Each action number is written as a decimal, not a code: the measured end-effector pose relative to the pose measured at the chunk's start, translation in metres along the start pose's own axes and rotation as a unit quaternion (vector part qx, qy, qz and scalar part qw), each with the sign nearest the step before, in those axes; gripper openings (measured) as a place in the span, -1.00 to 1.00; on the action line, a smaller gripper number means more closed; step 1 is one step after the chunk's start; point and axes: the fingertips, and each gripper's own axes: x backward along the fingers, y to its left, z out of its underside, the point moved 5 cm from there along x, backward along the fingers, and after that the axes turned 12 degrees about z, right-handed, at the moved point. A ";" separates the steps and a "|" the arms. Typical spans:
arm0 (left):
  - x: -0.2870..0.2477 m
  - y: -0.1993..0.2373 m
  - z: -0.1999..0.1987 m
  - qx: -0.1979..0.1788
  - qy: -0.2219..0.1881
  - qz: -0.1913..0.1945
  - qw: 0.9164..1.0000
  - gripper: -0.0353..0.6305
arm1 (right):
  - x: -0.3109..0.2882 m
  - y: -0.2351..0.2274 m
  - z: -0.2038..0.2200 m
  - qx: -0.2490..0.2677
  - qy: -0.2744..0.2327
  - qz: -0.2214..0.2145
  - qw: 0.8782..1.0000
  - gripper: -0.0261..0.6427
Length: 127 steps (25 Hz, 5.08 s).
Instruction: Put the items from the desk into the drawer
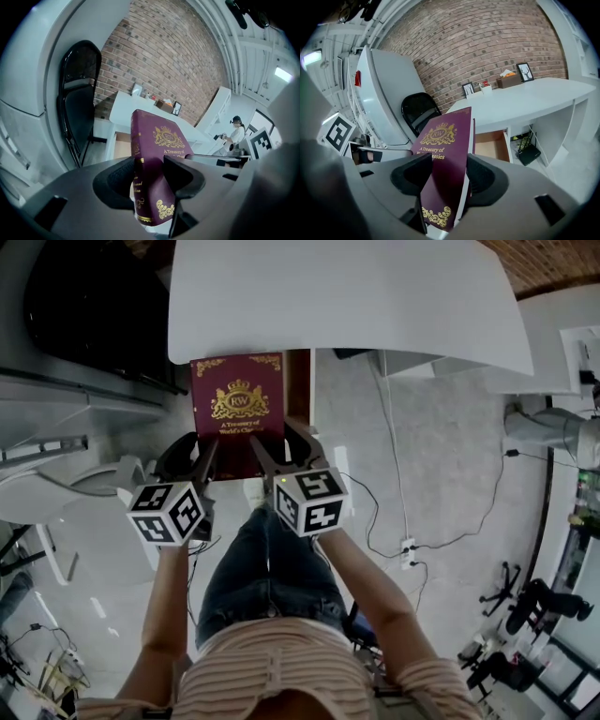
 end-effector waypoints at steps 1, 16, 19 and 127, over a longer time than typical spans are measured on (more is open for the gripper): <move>0.001 0.000 -0.001 0.004 0.005 0.004 1.000 -0.30 | 0.002 0.001 -0.001 -0.001 0.003 0.002 1.000 -0.22; -0.020 0.031 0.017 0.037 0.084 -0.004 0.996 -0.30 | -0.030 -0.004 0.026 -0.033 0.075 0.016 0.997 -0.22; -0.028 0.040 0.025 0.039 0.091 -0.010 0.995 -0.30 | -0.041 -0.007 0.036 -0.037 0.088 0.015 0.995 -0.23; -0.168 0.136 0.032 0.027 0.091 -0.151 0.984 -0.57 | -0.198 -0.069 0.023 0.049 0.013 0.094 0.994 -0.48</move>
